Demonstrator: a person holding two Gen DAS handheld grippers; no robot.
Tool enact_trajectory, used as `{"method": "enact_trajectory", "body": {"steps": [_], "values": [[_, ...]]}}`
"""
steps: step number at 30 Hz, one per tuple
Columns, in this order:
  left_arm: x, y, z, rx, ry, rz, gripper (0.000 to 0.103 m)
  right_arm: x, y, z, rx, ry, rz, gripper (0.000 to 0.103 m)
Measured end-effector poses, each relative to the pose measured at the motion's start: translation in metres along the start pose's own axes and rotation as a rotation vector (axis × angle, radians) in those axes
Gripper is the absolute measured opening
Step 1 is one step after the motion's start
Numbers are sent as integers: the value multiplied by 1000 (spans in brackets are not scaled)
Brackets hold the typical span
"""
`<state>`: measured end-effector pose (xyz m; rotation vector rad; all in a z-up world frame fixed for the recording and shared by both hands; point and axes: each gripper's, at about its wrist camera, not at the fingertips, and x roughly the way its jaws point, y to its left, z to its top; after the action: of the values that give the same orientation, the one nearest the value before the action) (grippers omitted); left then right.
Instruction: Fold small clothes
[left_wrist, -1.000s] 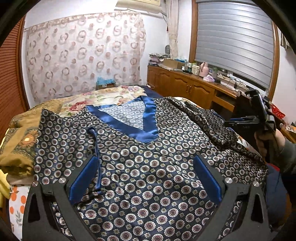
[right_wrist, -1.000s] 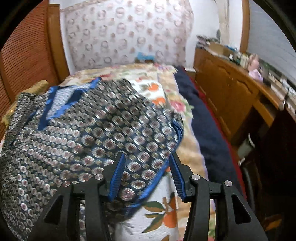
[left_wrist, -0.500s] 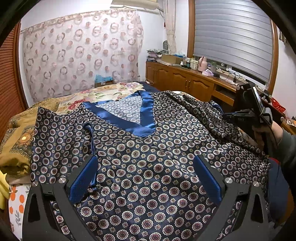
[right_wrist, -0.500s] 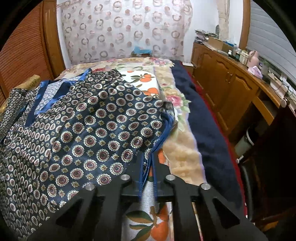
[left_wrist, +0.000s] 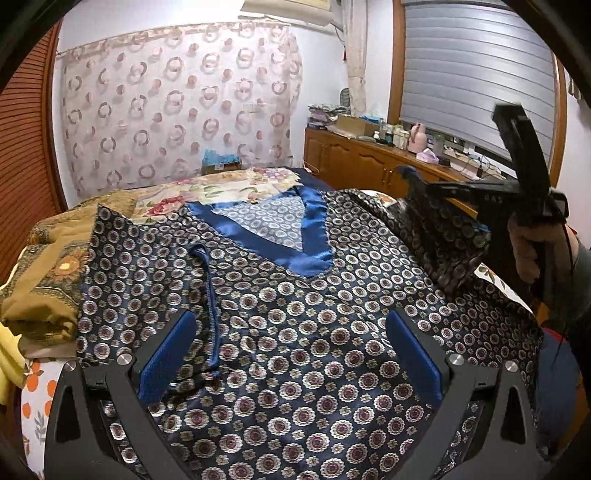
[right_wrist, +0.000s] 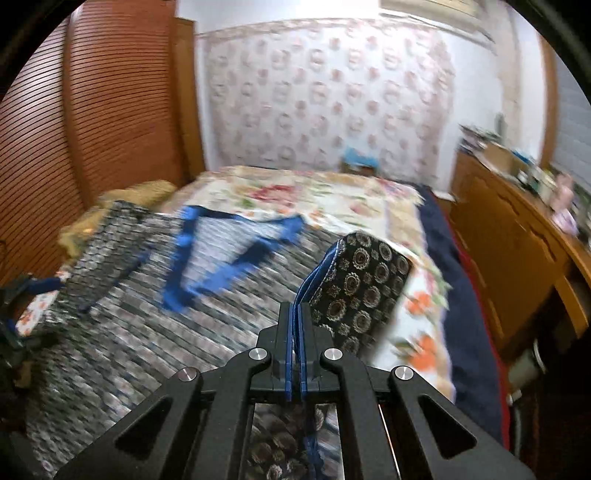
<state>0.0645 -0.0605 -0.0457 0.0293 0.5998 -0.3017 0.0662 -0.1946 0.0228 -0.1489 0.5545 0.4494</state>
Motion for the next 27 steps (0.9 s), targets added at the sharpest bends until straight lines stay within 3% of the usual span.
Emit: {"method": "enact_trajectory", "body": {"steps": [6, 8, 12, 14, 22, 27], "values": [[-7, 14, 1, -21, -13, 23, 103, 22, 23, 24, -34, 21, 48, 3], [-8, 19, 2, -31, -17, 26, 103, 26, 18, 27, -29, 23, 32, 10], [-9, 25, 2, -34, -21, 40, 103, 26, 2, 27, -2, 23, 18, 39], [-8, 29, 2, -40, -22, 43, 103, 24, -8, 24, 11, 25, 15, 45], [-8, 44, 3, -49, -23, 80, 103, 36, -31, 11, 54, 96, -86, 47], [-6, 56, 7, -49, -19, 102, 103, 63, -34, 7, 70, 155, -105, 47]]}}
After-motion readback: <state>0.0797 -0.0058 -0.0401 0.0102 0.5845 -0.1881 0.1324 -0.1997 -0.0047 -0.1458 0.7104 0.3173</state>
